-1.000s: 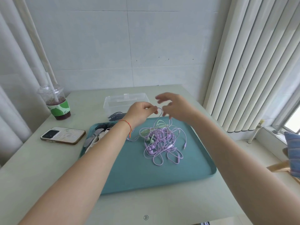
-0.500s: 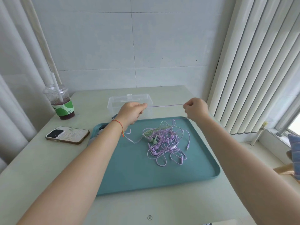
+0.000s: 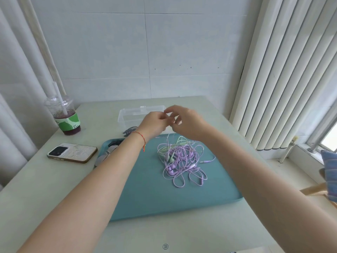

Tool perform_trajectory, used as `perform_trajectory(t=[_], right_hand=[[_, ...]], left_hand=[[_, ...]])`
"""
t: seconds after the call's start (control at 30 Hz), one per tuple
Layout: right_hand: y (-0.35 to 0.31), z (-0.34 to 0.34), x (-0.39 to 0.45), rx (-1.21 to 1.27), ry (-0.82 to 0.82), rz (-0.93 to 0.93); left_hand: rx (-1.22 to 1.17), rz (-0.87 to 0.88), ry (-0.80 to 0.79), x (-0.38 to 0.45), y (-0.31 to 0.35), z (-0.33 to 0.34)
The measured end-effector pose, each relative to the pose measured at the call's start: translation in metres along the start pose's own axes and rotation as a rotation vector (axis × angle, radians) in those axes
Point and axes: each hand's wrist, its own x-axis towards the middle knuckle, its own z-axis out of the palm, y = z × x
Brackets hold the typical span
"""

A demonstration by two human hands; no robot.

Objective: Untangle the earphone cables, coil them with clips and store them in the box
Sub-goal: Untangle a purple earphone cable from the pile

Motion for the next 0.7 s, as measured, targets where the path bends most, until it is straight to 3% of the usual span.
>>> perform_trajectory(t=[0.23, 0.37, 0.57, 0.7], right_hand=[[0.013, -0.002, 0.005, 0.048, 0.077, 0.126], [0.045, -0.011, 0.006, -0.062, 0.239, 0.324], [0.076, -0.022, -0.001, -0.120, 0.356, 0.542], [0.081, -0.028, -0.003, -0.171, 0.342, 0.607]], left_hand=[[-0.067, -0.035, 0.027, -0.003, -0.010, -0.010], [-0.089, -0.073, 0.040, -0.004, -0.016, -0.015], [-0.151, -0.117, -0.015, -0.010, -0.014, -0.012], [-0.161, -0.103, 0.018, -0.008, -0.019, -0.012]])
